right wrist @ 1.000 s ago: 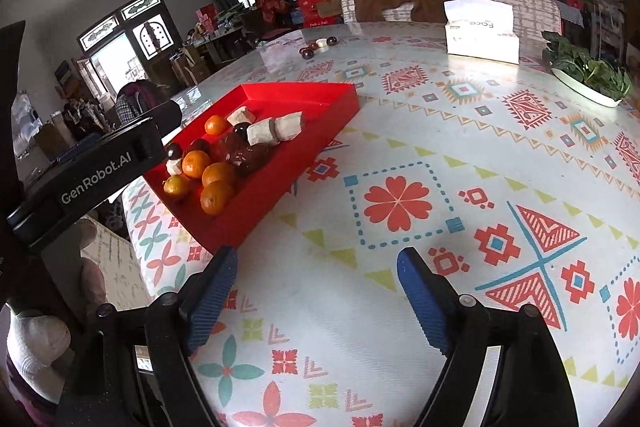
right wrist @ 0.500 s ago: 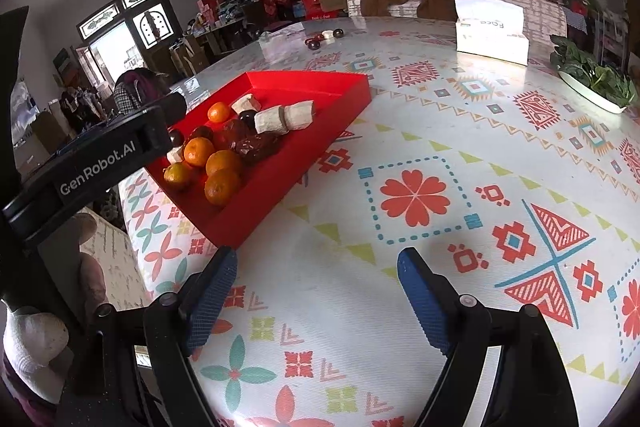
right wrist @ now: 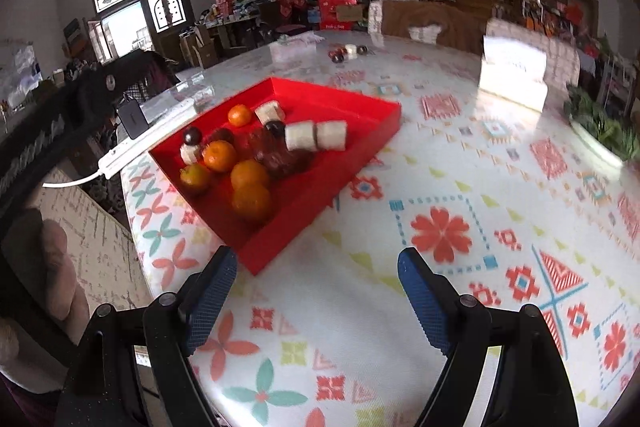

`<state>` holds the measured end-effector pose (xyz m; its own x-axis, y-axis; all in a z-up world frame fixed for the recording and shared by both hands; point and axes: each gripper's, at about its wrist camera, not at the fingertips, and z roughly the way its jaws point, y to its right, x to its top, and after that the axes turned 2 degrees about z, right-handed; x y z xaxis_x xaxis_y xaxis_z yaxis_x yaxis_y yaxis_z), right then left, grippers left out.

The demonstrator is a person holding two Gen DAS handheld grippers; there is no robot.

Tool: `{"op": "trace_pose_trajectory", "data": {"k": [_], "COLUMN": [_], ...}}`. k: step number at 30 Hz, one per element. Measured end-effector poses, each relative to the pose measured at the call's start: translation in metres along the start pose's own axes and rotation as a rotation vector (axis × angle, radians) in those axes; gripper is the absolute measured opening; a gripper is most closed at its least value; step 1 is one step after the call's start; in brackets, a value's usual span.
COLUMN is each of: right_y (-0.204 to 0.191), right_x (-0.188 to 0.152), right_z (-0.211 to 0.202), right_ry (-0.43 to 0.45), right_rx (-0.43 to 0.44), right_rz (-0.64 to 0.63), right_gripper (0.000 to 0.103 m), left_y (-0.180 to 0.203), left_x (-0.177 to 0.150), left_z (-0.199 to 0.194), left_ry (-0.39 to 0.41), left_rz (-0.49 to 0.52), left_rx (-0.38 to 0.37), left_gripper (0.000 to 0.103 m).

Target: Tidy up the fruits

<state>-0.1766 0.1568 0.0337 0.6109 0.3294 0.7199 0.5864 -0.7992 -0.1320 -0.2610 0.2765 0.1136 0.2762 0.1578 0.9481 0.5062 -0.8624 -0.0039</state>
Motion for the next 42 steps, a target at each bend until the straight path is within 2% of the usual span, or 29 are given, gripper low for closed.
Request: {"op": "trace_pose_trajectory", "data": {"k": [6, 11, 15, 21, 28, 42], "right_y": [-0.017, -0.030, -0.038, -0.040, -0.032, -0.025], "right_x": [0.016, 0.018, 0.016, 0.017, 0.018, 0.014], "right_z": [-0.003, -0.002, -0.001, -0.005, -0.016, -0.025], "right_ry": [0.040, 0.053, 0.056, 0.071, 0.095, 0.101], "right_rx": [-0.026, -0.043, -0.061, -0.072, -0.056, -0.045], "right_rz": [-0.053, -0.093, -0.127, -0.141, -0.121, -0.113], "right_gripper": [0.090, 0.092, 0.092, 0.093, 0.094, 0.094], "left_y": [-0.019, -0.026, -0.031, -0.032, -0.019, 0.002], "left_x": [0.001, -0.004, -0.006, -0.002, 0.004, 0.011], "left_z": [0.008, 0.022, 0.023, 0.025, 0.017, 0.006], "left_ry": [-0.054, -0.124, -0.142, -0.156, -0.127, -0.127], "left_rz": [-0.051, -0.033, -0.046, -0.044, 0.003, 0.041], "left_rx": [0.001, 0.078, 0.065, 0.032, 0.091, 0.096], "left_gripper": [0.103, 0.103, 0.103, 0.103, 0.103, 0.103]}}
